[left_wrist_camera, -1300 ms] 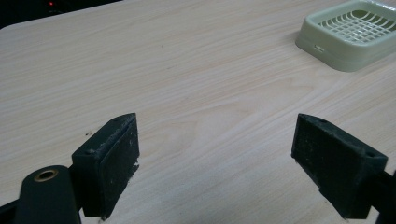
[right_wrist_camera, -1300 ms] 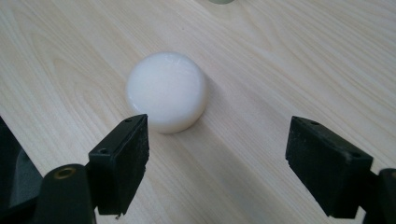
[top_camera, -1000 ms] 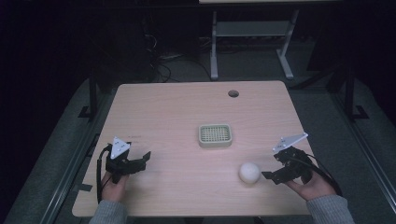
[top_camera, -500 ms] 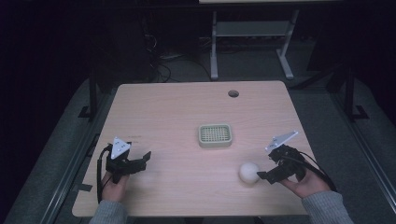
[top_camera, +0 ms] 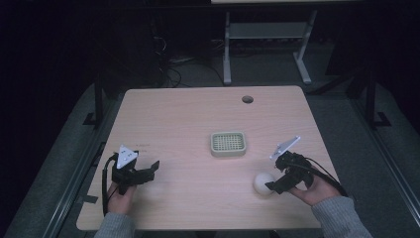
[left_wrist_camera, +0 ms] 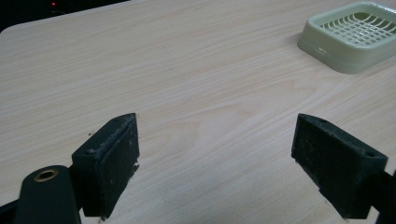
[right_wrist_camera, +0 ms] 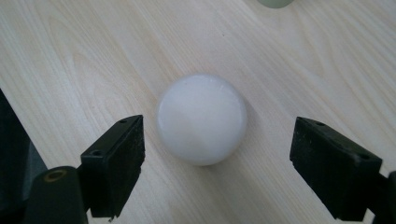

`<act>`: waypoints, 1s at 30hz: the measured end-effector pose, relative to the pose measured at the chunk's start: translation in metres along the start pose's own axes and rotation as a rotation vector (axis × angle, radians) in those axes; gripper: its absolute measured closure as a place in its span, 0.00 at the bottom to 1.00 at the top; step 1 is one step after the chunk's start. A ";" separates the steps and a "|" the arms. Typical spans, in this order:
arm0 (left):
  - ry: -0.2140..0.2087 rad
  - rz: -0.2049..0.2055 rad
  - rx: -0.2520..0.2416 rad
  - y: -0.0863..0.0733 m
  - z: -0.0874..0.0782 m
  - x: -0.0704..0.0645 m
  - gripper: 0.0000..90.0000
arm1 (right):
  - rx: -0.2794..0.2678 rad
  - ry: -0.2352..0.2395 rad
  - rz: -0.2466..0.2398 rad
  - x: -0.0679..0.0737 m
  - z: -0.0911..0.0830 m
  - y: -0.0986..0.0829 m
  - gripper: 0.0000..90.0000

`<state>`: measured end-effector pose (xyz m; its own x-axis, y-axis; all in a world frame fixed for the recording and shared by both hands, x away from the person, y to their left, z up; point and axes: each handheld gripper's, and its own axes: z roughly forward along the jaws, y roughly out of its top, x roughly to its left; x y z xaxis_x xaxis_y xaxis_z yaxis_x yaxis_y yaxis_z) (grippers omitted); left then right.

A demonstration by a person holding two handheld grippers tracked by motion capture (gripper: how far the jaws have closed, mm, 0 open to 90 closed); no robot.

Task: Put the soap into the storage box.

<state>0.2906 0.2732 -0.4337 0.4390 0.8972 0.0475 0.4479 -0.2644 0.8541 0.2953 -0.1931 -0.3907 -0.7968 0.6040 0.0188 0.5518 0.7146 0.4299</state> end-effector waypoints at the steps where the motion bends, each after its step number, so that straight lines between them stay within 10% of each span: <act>1: -0.001 0.003 0.001 0.000 0.000 0.000 0.17 | 0.004 0.003 -0.001 0.000 0.002 0.001 0.19; 30: -0.004 0.002 -0.001 0.000 0.000 0.000 0.16 | 0.150 0.003 -0.042 0.002 0.039 0.015 0.19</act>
<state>0.2909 0.2726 -0.4337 0.4429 0.8953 0.0474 0.4465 -0.2662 0.8543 0.3119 -0.1675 -0.4193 -0.8205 0.5716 0.0064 0.5484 0.7839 0.2911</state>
